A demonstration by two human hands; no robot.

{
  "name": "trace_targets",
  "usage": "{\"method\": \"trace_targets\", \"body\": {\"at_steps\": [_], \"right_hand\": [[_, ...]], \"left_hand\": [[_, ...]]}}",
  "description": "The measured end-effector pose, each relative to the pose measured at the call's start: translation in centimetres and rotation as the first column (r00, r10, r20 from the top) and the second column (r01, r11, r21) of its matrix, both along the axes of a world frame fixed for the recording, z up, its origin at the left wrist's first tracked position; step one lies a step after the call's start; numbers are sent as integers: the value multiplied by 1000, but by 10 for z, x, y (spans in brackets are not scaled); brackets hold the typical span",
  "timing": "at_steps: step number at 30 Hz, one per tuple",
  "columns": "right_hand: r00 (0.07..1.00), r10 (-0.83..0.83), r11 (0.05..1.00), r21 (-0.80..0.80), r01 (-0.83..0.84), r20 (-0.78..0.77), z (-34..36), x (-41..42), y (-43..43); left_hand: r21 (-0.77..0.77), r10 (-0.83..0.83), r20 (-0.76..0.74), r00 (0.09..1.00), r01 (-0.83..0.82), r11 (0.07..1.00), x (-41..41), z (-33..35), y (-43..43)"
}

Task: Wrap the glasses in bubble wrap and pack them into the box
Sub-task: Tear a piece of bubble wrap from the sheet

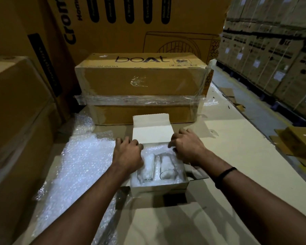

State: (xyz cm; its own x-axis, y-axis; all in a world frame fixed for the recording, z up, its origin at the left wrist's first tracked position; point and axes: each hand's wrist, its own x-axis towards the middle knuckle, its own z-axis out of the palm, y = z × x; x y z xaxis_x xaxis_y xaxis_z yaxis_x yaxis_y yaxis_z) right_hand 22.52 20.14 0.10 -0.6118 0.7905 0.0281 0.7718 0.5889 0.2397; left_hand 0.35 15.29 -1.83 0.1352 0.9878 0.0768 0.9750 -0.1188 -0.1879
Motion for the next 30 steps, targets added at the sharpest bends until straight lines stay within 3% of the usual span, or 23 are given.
{"method": "trace_targets", "body": {"at_steps": [5,7,9,12,18,23,30], "right_hand": [[950,-25,996,-73,50,311,-10,-8,-5],[954,-31,997,-57,51,298,-5,-14,-3],[982,-1,998,-68,14,190,-1,-22,-3],[998,18,982,-188,-5,67,-4,-35,-4],[976,5,971,-235,47,216,-6,-46,5],[953,-44,988,-128,86,300,-2,-34,7],[945,-56,989,-115,98,322,1,-37,-3]], "left_hand": [[-116,37,-26,999,-40,992,2,0,-3],[-124,40,13,999,-39,991,2,1,-2],[-94,22,77,997,-15,995,4,1,0],[-108,-26,94,995,37,993,11,0,3],[-195,-19,77,997,34,980,17,-1,6],[-55,79,145,986,-71,996,9,-3,0],[-191,92,97,991,-72,979,3,-8,-8]]}}
